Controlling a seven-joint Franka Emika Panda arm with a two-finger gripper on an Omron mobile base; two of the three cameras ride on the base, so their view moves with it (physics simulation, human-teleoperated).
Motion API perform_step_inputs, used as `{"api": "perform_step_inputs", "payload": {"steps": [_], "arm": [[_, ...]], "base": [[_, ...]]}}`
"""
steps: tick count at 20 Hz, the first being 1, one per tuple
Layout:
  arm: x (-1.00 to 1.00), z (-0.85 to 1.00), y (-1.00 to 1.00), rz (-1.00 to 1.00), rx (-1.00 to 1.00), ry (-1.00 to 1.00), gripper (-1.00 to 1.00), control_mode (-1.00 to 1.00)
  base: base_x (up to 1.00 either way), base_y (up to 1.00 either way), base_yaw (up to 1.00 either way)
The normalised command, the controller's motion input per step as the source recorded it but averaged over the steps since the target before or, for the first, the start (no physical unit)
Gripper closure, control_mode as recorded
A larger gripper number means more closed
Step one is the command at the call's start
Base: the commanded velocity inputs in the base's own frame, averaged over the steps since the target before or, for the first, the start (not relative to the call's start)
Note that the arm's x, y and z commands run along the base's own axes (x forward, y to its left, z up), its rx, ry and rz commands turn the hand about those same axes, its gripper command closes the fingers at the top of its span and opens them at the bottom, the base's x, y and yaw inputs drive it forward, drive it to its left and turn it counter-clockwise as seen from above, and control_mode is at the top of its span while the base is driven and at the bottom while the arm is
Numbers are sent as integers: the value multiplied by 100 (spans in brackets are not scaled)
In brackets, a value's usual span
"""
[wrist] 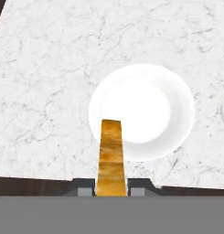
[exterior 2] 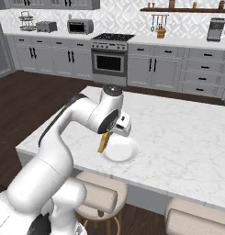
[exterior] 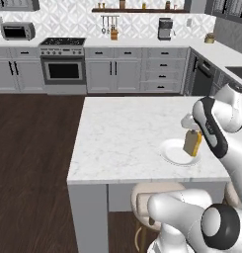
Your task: Start the toaster. Once the lever pops up, take the bread to the plate on the dining counter.
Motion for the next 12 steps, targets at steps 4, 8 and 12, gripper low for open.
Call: {"api": "perform_step_inputs", "payload": {"steps": [4,8,12], "arm": [[7,-57,0,0,12,3,100,-100],[18,-25,0,0,23,0,100,-100],[36,-20,-1,2,14,0,100,-100]], "base": [[0,0,0],[0,0,0],[0,0,0]]}}
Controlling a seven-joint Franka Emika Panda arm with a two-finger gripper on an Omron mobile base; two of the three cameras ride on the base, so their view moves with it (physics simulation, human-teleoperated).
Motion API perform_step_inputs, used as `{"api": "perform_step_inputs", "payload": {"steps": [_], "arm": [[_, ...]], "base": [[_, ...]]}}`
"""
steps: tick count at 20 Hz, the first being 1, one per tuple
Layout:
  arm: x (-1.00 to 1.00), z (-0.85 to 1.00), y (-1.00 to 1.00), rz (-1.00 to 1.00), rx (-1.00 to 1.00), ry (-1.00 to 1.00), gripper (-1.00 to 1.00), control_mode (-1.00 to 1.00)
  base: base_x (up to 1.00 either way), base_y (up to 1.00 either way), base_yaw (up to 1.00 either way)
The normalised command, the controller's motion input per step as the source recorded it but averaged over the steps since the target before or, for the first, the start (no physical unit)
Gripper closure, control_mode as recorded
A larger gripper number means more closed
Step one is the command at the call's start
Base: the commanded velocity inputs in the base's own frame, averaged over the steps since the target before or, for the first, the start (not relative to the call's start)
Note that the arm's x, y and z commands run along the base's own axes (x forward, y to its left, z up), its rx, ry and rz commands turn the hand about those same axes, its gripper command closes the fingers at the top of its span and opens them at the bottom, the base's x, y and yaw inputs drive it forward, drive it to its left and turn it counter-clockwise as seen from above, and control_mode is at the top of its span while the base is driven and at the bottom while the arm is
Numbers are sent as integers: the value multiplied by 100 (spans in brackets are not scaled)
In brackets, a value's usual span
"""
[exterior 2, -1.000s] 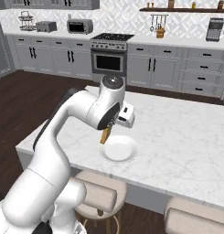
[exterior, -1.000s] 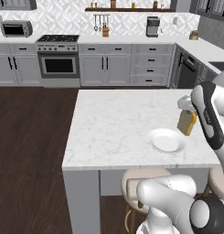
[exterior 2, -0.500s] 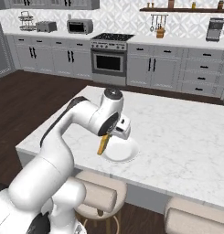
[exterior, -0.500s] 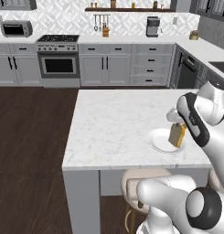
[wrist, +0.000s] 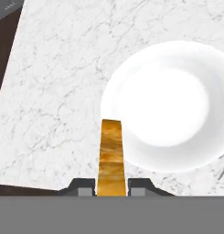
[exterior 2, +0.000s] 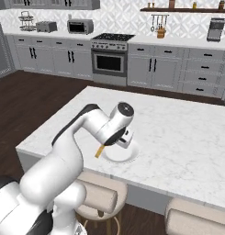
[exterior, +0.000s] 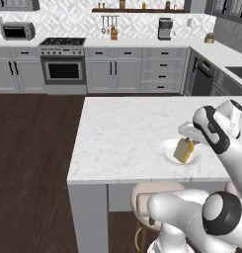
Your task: Start the toaster. Once the lever pops up, take the bread to the plate on the dining counter.
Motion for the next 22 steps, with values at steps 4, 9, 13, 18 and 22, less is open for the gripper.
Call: {"api": "perform_step_inputs", "payload": {"steps": [4,9,13,18,22], "arm": [[51,-3,-17,4,10,0,100,-100],[19,-34,-41,4,9,0,100,-100],[0,-55,-31,2,7,0,100,-100],[0,-33,-8,3,1,0,100,-100],[10,-8,-8,3,1,0,100,-100]], "base": [[0,0,0],[0,0,0],[0,0,0],[0,0,0],[0,0,0]]}}
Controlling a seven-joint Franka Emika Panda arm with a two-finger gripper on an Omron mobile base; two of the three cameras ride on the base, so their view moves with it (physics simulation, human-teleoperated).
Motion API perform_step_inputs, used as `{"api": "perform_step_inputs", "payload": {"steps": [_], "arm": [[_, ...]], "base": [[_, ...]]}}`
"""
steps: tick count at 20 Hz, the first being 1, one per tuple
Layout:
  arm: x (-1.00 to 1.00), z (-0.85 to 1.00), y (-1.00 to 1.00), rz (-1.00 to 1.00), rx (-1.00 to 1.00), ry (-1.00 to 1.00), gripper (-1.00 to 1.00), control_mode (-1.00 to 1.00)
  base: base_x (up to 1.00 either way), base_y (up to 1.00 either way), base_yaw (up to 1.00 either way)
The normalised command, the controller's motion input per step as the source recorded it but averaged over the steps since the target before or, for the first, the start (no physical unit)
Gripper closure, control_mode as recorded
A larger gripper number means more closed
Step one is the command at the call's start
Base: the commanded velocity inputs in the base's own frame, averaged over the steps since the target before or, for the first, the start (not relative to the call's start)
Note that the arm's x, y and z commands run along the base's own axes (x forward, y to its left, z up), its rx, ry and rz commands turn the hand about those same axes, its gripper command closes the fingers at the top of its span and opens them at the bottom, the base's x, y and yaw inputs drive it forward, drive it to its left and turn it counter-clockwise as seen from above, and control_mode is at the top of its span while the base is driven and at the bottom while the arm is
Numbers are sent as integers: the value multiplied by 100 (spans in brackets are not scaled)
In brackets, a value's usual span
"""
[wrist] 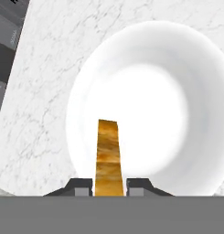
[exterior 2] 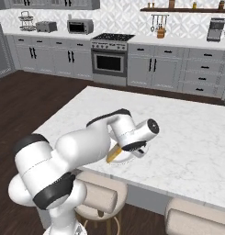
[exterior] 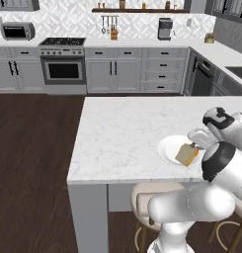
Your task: Start the toaster. Once the lever pops up, take the bread to the plate on the dining counter.
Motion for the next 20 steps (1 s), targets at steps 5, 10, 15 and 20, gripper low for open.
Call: {"api": "perform_step_inputs", "payload": {"steps": [5,10,15,20], "arm": [[42,0,-3,3,1,0,100,-100],[48,-3,7,0,0,1,100,-100],[7,-9,1,0,0,8,-100,-100],[1,0,0,0,0,5,-100,-100]], "base": [[0,0,0],[0,0,0],[0,0,0],[0,0,0]]}}
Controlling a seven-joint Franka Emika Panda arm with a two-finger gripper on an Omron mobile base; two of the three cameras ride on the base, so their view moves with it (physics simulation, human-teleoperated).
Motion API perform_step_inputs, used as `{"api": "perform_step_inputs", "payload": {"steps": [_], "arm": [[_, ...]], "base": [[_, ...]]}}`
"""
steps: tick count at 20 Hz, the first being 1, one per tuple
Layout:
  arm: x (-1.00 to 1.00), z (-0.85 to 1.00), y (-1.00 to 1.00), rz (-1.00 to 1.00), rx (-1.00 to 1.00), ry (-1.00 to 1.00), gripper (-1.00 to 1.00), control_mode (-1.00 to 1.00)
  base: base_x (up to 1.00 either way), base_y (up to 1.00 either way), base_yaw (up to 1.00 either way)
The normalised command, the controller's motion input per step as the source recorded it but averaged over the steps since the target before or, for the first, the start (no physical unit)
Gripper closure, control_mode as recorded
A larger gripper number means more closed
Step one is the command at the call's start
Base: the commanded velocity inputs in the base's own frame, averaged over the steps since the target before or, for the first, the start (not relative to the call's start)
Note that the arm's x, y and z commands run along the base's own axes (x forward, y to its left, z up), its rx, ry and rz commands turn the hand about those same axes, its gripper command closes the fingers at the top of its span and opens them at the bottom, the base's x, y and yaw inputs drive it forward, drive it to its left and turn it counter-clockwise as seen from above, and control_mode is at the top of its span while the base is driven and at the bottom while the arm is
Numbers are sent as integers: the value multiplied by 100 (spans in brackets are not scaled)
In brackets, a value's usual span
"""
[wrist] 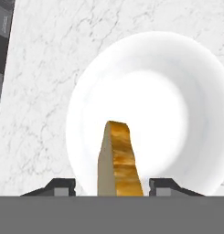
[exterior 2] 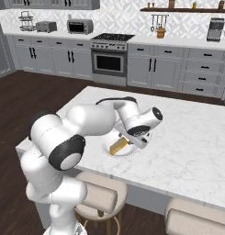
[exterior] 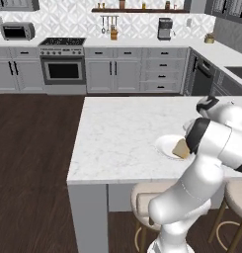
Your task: Start the toaster. Once the lever pops up, take the bread to the plate on the dining counter.
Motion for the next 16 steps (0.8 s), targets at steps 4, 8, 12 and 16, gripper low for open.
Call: {"api": "perform_step_inputs", "payload": {"steps": [4,8,12,16], "arm": [[1,-1,-6,0,-23,0,-100,-100],[0,0,-2,0,-50,-2,-100,-100],[0,7,3,0,-51,-5,-100,-100],[-10,74,37,-1,-40,6,-100,-100]], "base": [[0,0,0],[0,0,0],[0,0,0],[0,0,0]]}}
